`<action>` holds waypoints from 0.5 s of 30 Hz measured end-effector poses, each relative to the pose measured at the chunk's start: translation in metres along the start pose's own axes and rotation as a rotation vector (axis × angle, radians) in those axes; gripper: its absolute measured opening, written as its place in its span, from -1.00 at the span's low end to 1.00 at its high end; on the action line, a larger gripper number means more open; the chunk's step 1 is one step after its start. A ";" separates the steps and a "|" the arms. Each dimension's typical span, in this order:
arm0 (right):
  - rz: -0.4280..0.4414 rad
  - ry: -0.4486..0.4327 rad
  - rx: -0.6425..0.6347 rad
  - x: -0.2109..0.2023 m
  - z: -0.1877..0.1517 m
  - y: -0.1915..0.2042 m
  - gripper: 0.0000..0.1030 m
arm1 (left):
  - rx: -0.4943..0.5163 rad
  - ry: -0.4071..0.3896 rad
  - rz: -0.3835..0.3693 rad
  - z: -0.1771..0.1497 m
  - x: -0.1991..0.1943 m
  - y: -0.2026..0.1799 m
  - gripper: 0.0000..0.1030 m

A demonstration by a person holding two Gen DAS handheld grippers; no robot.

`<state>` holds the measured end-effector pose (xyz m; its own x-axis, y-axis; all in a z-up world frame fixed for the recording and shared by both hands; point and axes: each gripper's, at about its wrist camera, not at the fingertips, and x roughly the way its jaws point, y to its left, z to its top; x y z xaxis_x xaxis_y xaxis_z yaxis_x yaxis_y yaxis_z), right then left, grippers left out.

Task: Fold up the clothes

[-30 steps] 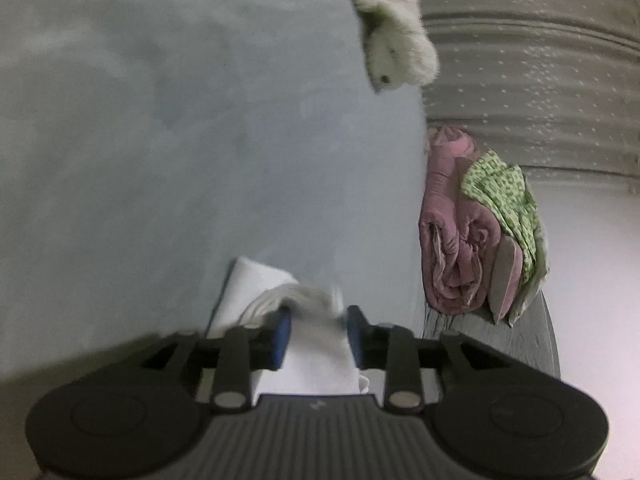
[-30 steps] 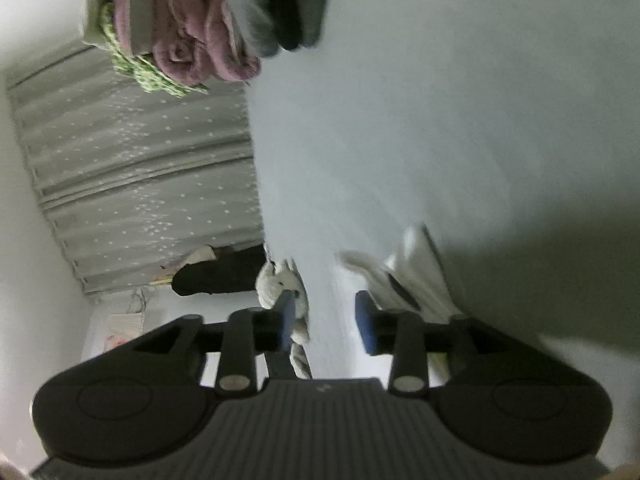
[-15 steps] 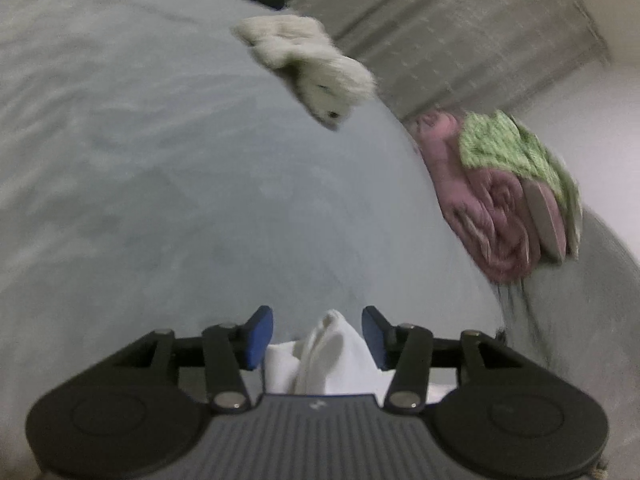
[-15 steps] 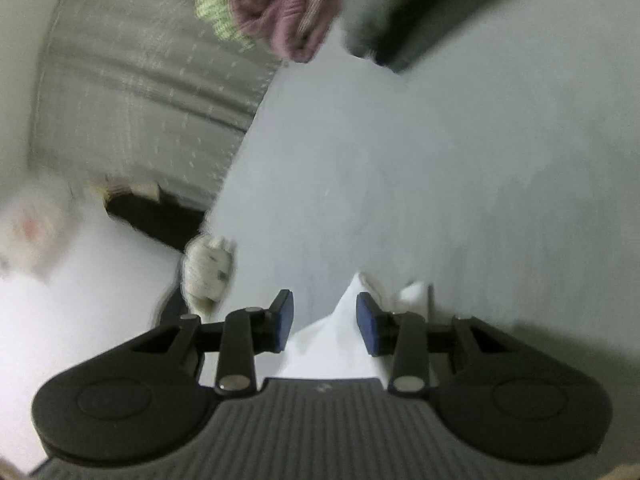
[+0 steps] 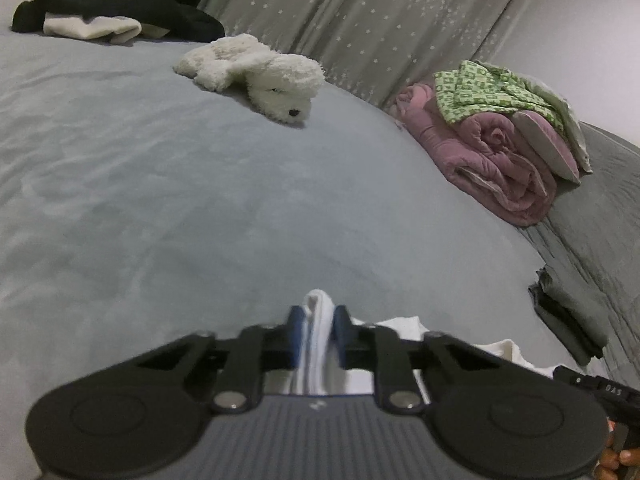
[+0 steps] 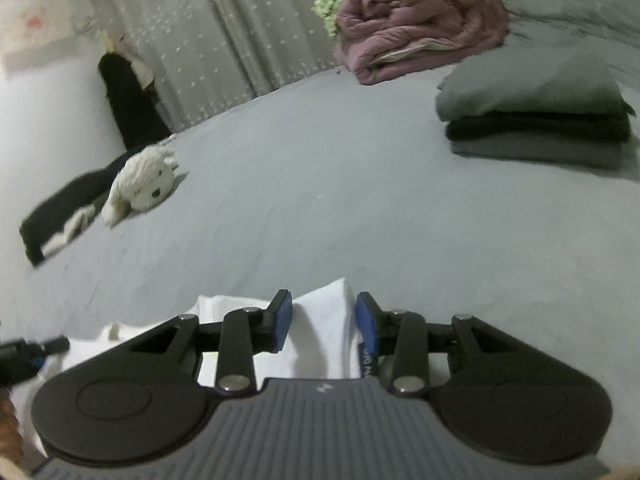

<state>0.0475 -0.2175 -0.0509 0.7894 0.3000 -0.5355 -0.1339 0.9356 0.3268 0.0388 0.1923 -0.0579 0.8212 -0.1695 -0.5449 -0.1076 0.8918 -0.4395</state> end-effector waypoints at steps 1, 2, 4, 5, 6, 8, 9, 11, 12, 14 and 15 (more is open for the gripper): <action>-0.007 -0.006 -0.015 0.003 0.000 0.002 -0.66 | 0.005 -0.007 0.003 -0.001 0.000 -0.002 -0.78; -0.014 -0.012 -0.030 0.005 -0.001 0.003 -0.67 | 0.010 -0.015 0.006 -0.003 -0.001 -0.005 -0.81; -0.040 -0.052 -0.069 0.013 0.009 0.012 -0.70 | 0.019 -0.049 0.018 -0.005 -0.007 -0.007 -0.84; -0.052 -0.087 -0.095 0.010 0.009 0.016 -0.71 | 0.018 -0.066 0.023 -0.006 -0.009 -0.007 -0.84; -0.059 -0.128 -0.124 0.008 0.009 0.022 -0.71 | 0.017 -0.083 0.028 -0.007 -0.012 -0.008 -0.84; -0.072 -0.190 -0.178 0.004 0.009 0.031 -0.72 | 0.015 -0.118 0.038 -0.008 -0.018 -0.008 -0.84; -0.079 -0.217 -0.203 0.002 0.008 0.035 -0.72 | 0.014 -0.135 0.043 -0.009 -0.021 -0.008 -0.84; -0.095 -0.255 -0.241 0.002 0.008 0.041 -0.72 | 0.028 -0.150 0.056 -0.009 -0.020 -0.009 -0.84; -0.104 -0.247 -0.242 0.008 0.010 0.039 -0.72 | 0.036 -0.145 0.059 -0.009 -0.016 -0.008 -0.84; -0.124 -0.208 -0.227 0.023 0.008 0.033 -0.72 | 0.062 -0.137 0.073 -0.011 -0.009 -0.009 -0.84; -0.137 -0.183 -0.229 0.031 0.007 0.031 -0.72 | 0.080 -0.130 0.085 -0.013 -0.004 -0.010 -0.83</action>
<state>0.0722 -0.1801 -0.0517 0.9012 0.1489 -0.4070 -0.1334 0.9888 0.0665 0.0295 0.1792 -0.0605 0.8771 -0.0415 -0.4784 -0.1385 0.9321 -0.3348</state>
